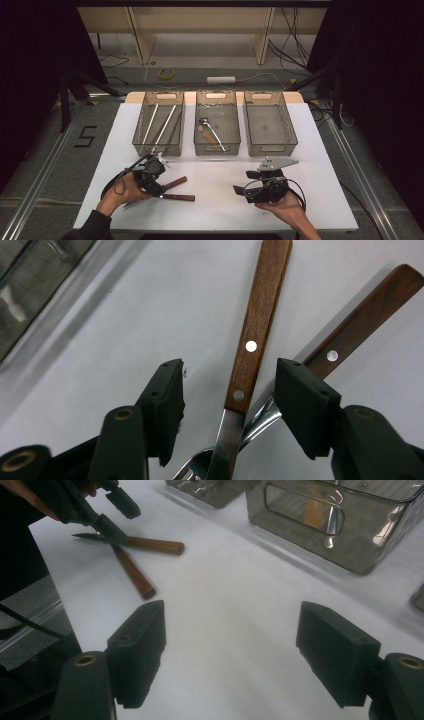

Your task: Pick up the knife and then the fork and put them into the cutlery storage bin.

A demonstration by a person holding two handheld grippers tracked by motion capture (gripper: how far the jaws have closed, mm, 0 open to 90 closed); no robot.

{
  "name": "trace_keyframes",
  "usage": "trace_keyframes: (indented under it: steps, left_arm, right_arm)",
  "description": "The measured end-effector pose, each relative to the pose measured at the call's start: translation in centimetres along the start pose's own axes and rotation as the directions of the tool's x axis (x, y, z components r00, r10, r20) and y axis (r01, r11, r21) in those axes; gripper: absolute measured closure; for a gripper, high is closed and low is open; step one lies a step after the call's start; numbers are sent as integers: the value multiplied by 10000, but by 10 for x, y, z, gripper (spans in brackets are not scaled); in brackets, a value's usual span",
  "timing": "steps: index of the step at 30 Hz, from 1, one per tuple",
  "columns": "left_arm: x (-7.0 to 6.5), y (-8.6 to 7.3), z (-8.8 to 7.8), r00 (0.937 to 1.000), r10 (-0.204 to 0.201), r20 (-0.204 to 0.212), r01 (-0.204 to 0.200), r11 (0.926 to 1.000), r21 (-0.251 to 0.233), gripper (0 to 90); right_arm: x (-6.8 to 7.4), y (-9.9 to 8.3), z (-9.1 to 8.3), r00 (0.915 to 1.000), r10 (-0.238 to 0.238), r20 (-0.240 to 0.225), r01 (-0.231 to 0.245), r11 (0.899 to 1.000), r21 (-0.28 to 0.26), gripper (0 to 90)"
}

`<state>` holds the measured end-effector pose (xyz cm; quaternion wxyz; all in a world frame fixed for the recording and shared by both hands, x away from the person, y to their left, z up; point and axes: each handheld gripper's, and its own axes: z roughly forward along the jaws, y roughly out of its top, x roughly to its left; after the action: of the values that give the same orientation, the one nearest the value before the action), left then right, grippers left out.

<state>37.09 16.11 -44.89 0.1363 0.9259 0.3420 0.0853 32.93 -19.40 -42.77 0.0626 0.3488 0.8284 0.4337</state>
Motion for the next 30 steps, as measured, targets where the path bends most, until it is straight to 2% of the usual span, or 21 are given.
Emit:
trace_keyframes:
  steps: [2,7,11,15,17,19,30]
  left_arm:
    - [0,0,0,9998,173,-2,-173,9998,38,501]
    - [-1,2,6,9996,185,202,-189,9996,202,524]
    - [-1,3,10,9989,390,275,-399,9986,341,563]
    - [-1,5,12,9983,479,323,-493,9978,445,603]
    - [-1,5,14,9985,387,385,-405,9981,472,621]
    - [0,6,15,9975,584,403,-605,9966,551,632]
    - [1,7,17,9970,396,671,-437,9972,613,682]
  right_arm:
    - [0,1,0,10000,8,-4,-8,10000,0,292]
    - [2,1,1,10000,-41,-14,41,10000,37,294]
    - [3,1,0,10000,-67,-10,67,10000,41,297]
    - [4,1,0,10000,-66,-26,66,10000,55,300]
    - [4,0,1,10000,-79,-31,79,10000,61,301]
    - [3,0,1,10000,-85,-36,85,9999,68,302]
    - [3,0,1,10000,-93,7,93,9999,89,308]
